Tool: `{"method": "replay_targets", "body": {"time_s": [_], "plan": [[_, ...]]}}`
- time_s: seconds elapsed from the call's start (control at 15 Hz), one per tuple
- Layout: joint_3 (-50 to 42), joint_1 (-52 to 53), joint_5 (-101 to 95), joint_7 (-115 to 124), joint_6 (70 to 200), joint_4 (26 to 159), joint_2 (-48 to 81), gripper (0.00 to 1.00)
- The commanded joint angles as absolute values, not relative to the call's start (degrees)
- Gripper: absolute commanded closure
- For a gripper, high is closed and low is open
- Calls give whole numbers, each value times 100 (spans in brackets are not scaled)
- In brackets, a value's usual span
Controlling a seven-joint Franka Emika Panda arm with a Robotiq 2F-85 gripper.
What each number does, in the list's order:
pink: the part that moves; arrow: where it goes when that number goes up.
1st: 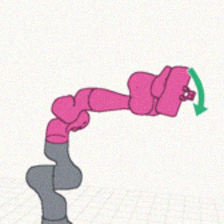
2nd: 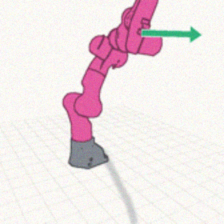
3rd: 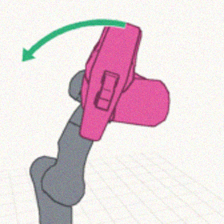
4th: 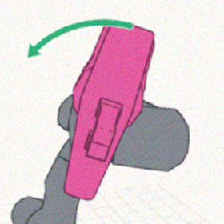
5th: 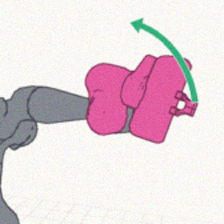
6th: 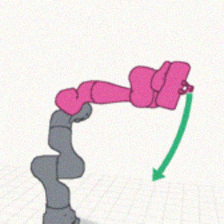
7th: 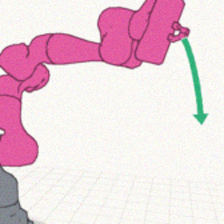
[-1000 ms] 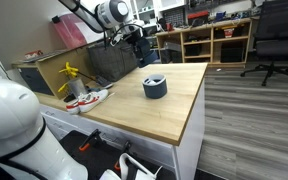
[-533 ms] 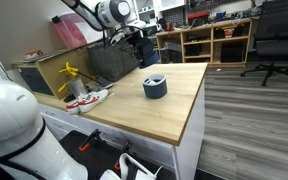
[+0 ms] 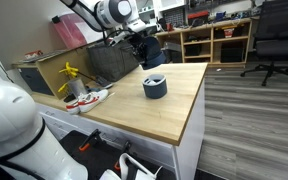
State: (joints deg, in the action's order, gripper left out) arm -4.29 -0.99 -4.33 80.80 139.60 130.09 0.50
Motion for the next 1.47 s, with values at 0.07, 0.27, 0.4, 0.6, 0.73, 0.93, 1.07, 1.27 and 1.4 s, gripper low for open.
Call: {"method": "replay_targets", "body": {"time_s": [0.07, 0.27, 0.4, 0.6, 0.73, 0.93, 1.07, 1.27, 1.4], "plan": [[-359, -143, -408, 8627, 14334, 13317, 8, 94], [-317, -113, -232, 8740, 14267, 13293, 114, 94], [-292, -101, -97, 8791, 14292, 13283, 158, 94], [-293, -101, 78, 8862, 14357, 13247, 247, 94], [-309, -101, 115, 9014, 14436, 13249, 308, 94], [-335, -99, 80, 9290, 14647, 13270, 424, 94], [-347, -85, 84, 9428, 14754, 13259, 524, 94], [-357, -57, 107, 9524, 14858, 13247, 662, 94], [-357, -46, 155, 9556, 14877, 13241, 725, 94]]}}
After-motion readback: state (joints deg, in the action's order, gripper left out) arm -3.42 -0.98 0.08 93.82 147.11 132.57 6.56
